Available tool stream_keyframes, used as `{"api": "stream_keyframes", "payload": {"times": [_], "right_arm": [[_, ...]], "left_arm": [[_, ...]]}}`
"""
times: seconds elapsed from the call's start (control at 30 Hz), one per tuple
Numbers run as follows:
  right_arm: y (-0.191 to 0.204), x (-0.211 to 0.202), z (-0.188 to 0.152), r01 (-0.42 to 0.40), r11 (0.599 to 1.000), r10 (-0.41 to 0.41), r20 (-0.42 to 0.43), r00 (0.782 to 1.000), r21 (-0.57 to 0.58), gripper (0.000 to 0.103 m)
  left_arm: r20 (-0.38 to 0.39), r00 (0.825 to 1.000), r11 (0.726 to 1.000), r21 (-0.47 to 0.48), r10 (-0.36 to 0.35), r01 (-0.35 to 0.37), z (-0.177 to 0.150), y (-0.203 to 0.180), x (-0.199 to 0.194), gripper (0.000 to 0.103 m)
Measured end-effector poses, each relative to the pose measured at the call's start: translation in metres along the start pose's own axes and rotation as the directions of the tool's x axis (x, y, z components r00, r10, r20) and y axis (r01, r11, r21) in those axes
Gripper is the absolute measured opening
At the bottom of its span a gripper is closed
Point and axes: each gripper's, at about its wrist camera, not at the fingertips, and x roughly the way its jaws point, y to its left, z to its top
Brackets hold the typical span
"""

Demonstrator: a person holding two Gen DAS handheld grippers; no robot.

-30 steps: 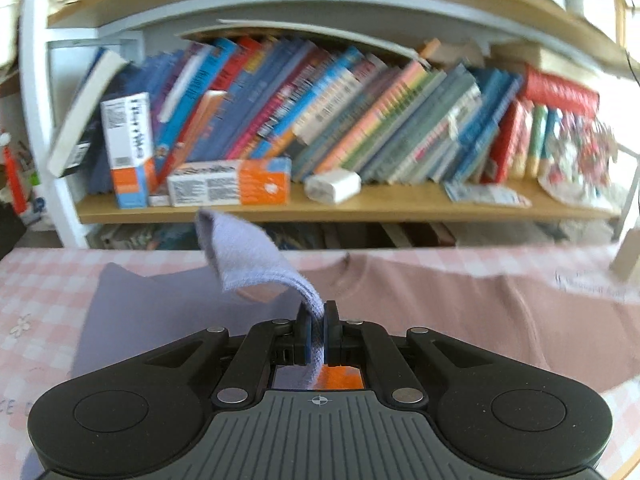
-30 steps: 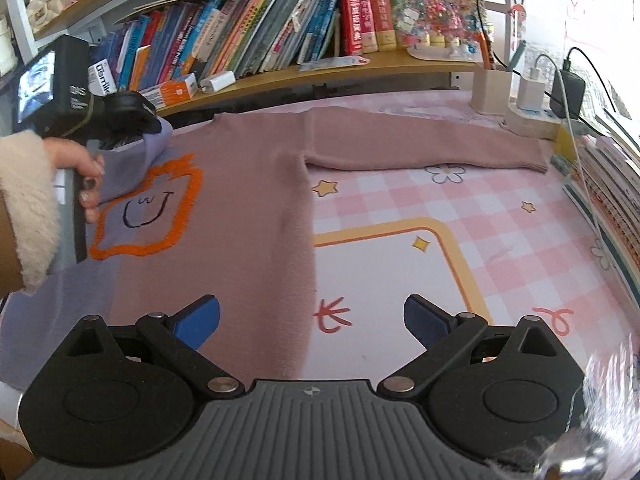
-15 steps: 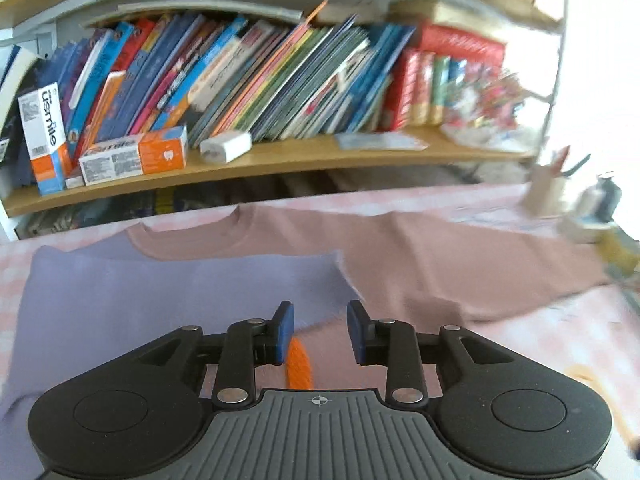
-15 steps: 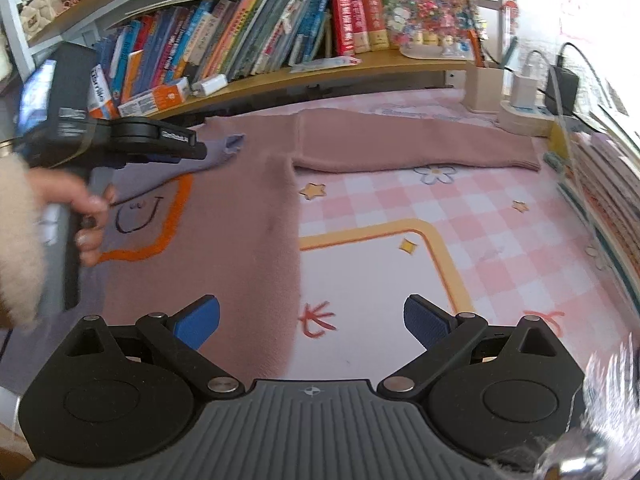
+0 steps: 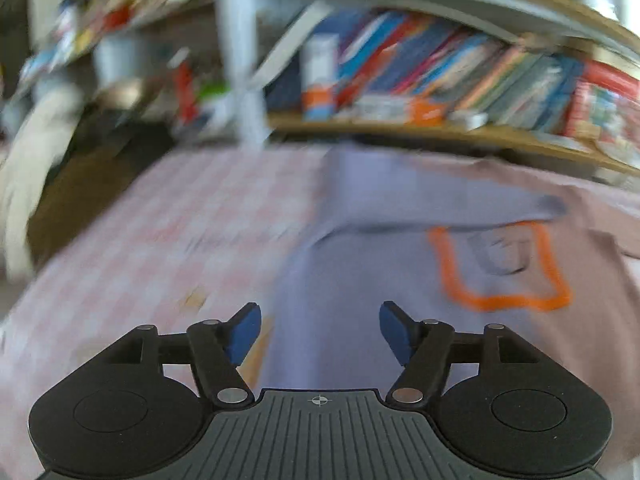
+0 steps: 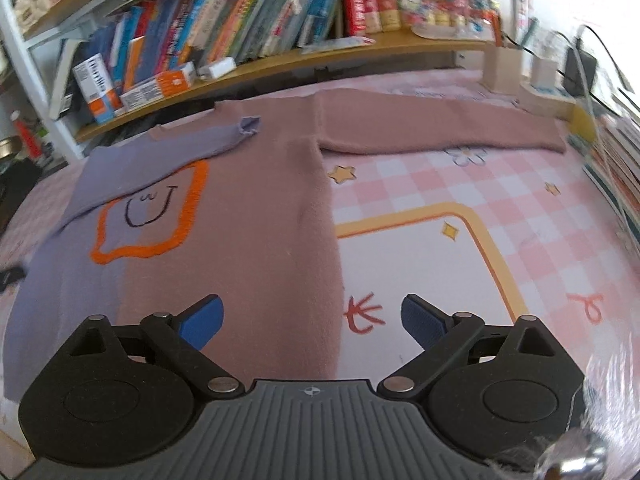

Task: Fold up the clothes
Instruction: 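Lift the lavender sleeve with the left gripper and carry it across the chest, then lay the lavender sleeve across the chest and open the left gripper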

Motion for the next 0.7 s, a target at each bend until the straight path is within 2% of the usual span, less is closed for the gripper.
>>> {"api": "stream_keyframes", "payload": {"times": [0.07,0.13,0.2,0.3,0.37,0.43,0.5,0.57,0.6,0.63,0.7], "right_arm": [[0.001,-0.002,-0.002,0.027,0.999,-0.026,-0.003,1.000,0.023,0.092],[0.004,-0.003,-0.005,0.055,0.998,-0.054,-0.013,0.998,0.031,0.090],[0.007,-0.004,-0.007,0.068,0.997,-0.068,-0.021,0.997,0.035,0.090],[0.011,-0.005,-0.011,0.083,0.996,-0.082,-0.033,0.996,0.042,0.081],[0.014,-0.006,-0.014,0.093,0.995,-0.091,-0.041,0.995,0.047,0.074],[0.017,-0.007,-0.017,0.103,0.993,-0.100,-0.049,0.994,0.051,0.056],[0.020,-0.007,-0.019,0.113,0.992,-0.109,-0.057,0.992,0.055,0.051],[0.022,-0.008,-0.022,0.123,0.991,-0.119,-0.065,0.991,0.060,0.038],[0.024,-0.009,-0.024,0.127,0.990,-0.123,-0.070,0.990,0.062,0.033],[0.025,-0.009,-0.025,0.132,0.989,-0.128,-0.074,0.989,0.064,0.023],[0.029,-0.009,-0.026,0.124,0.990,-0.119,-0.078,0.990,0.064,0.013]], "left_arm": [[-0.058,0.998,0.999,-0.041,-0.006,0.004,-0.003,0.011,0.009,0.067],[-0.083,0.995,0.995,-0.087,-0.051,0.043,-0.005,0.022,0.013,0.067],[-0.088,0.992,0.989,-0.126,-0.087,0.076,-0.005,0.028,0.015,0.067],[-0.090,0.989,0.987,-0.122,-0.117,0.106,-0.004,0.032,0.017,0.067],[-0.098,0.986,0.986,-0.119,-0.132,0.120,-0.003,0.035,0.020,0.067],[-0.098,0.983,0.982,-0.123,-0.152,0.140,-0.002,0.038,0.020,0.066],[-0.099,0.980,0.979,-0.127,-0.171,0.158,-0.002,0.041,0.020,0.065],[-0.099,0.975,0.974,-0.131,-0.196,0.183,-0.002,0.042,0.021,0.053],[-0.099,0.973,0.972,-0.132,-0.210,0.196,-0.002,0.042,0.021,0.037],[-0.099,0.970,0.969,-0.134,-0.223,0.209,-0.002,0.042,0.021,0.024],[-0.105,0.964,0.963,-0.141,-0.246,0.230,-0.002,0.044,0.022,0.011]]}}
